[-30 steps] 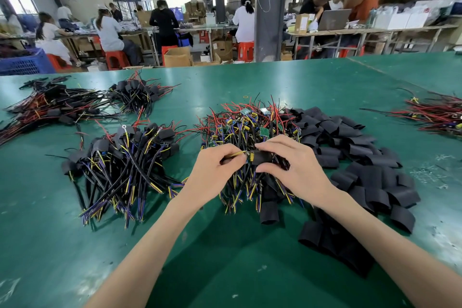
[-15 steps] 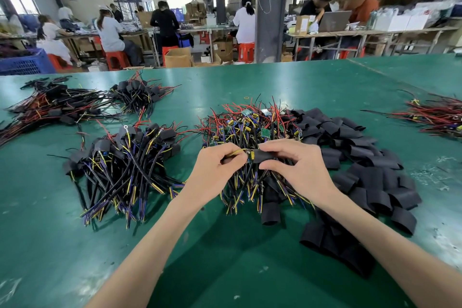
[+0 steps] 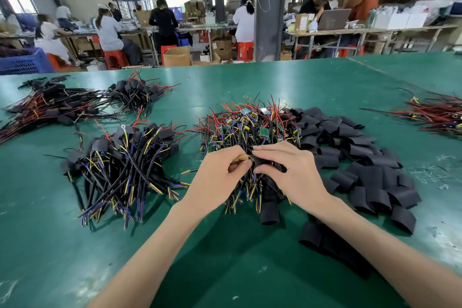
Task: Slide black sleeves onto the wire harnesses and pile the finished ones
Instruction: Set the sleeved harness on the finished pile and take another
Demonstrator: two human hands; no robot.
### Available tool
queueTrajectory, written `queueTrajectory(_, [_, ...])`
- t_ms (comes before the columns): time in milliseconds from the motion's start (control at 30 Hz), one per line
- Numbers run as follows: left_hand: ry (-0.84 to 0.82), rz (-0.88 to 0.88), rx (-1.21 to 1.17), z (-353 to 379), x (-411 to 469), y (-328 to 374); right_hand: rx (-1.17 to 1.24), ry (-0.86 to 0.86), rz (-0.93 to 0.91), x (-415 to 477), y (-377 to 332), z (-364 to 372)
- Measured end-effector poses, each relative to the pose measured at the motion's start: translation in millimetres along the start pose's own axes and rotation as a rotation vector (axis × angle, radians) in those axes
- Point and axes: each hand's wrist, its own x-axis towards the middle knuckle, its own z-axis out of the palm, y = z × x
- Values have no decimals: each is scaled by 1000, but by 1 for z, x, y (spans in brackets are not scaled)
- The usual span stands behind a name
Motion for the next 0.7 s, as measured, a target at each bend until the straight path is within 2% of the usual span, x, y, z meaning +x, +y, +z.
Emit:
queueTrajectory(133, [75, 17, 101, 2, 1, -2, -2, 7, 4, 0, -1, -1])
queueTrajectory(333, [113, 1, 109, -1, 2, -6, 9, -25, -21, -1, -2, 0])
queueTrajectory(467, [239, 227, 211, 2, 1, 0, 164, -36, 131, 4, -2, -6])
queueTrajectory(600, [330, 486, 382, -2, 2, -1, 404, -224, 287, 9, 0, -15])
queueTrajectory(700, [348, 596, 444, -4, 1, -4, 581, -294, 337, 12, 2, -21])
